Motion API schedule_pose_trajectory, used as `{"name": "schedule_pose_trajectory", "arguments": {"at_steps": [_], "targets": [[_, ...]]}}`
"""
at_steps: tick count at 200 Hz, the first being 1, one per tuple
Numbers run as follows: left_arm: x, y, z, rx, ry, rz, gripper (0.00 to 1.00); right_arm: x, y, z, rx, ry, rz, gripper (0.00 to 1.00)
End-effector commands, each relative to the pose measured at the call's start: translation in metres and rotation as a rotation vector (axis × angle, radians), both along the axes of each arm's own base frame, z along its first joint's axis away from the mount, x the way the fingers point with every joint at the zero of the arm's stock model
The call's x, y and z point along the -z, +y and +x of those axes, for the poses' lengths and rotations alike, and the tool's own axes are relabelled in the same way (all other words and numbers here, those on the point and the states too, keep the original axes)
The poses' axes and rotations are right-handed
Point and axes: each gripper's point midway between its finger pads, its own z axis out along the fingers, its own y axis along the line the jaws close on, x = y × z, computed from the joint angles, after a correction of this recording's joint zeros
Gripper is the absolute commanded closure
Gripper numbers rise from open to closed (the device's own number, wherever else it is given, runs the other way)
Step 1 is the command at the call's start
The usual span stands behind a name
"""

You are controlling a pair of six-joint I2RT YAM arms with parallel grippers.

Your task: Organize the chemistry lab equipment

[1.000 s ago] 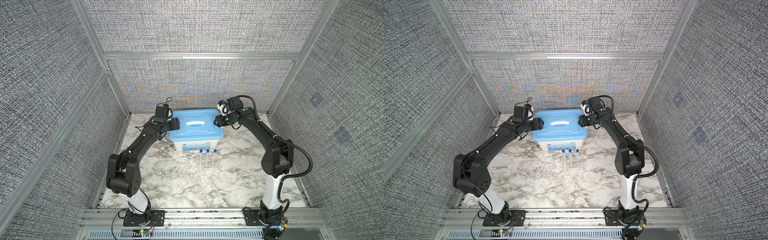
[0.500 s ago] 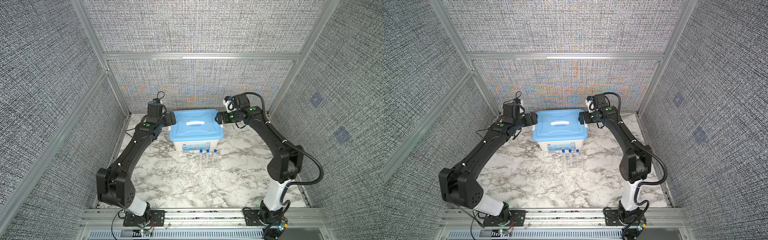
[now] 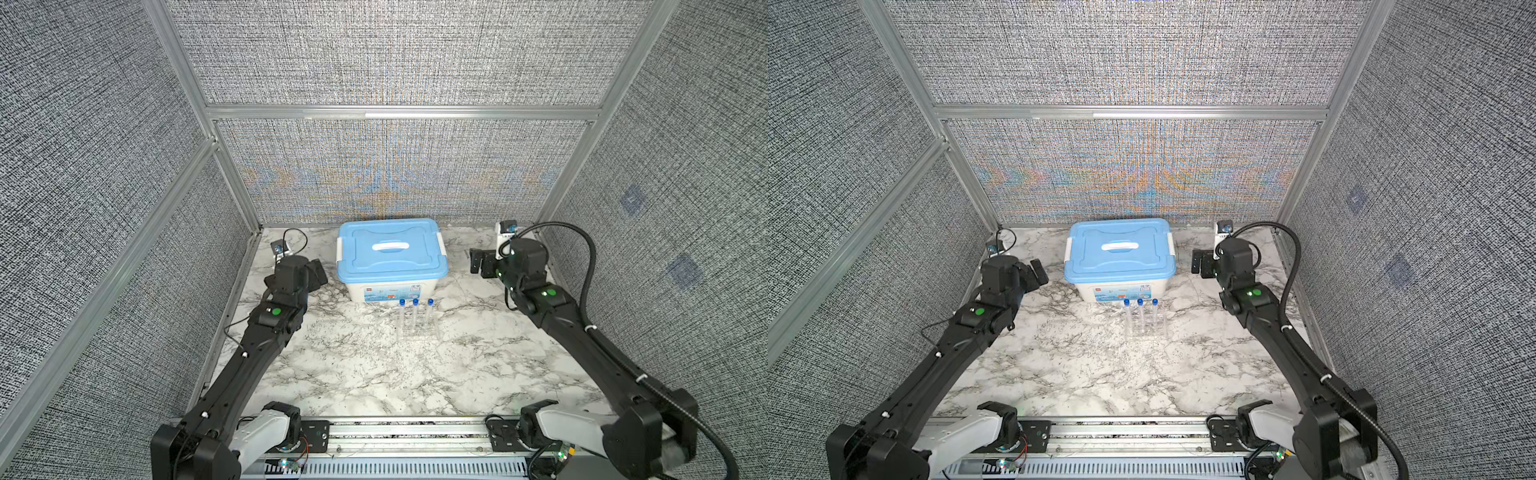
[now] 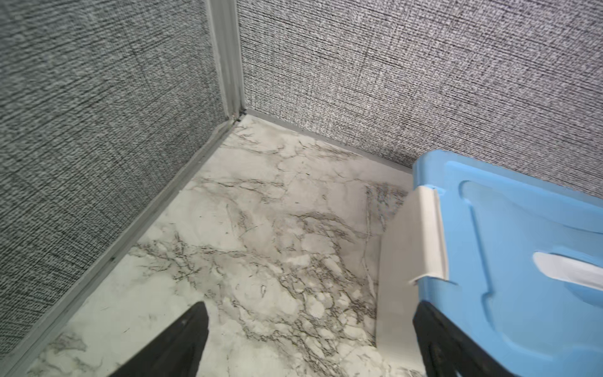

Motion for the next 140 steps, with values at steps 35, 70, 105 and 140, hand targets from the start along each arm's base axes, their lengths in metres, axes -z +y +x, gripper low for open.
{"name": "schedule_pose_trajectory", "arguments": {"at_steps": [35, 70, 105, 140], "targets": [[0.032, 0.019, -0.012, 0.020, -0.106, 0.259, 0.01, 0.071, -0.045, -0.038, 0.130, -0.031, -0.114, 0.01], [0.059, 0.019, -0.005, 0.056, -0.149, 0.395, 0.01, 0.120, -0.044, -0.049, 0.049, -0.047, -0.200, 0.01], [0.083, 0.012, 0.012, 0.097, -0.158, 0.468, 0.01, 0.144, -0.046, -0.034, 0.017, -0.086, -0.142, 0.01], [0.091, 0.017, 0.024, 0.091, -0.217, 0.448, 0.01, 0.155, -0.045, -0.013, -0.004, -0.097, -0.110, 0.01]]}}
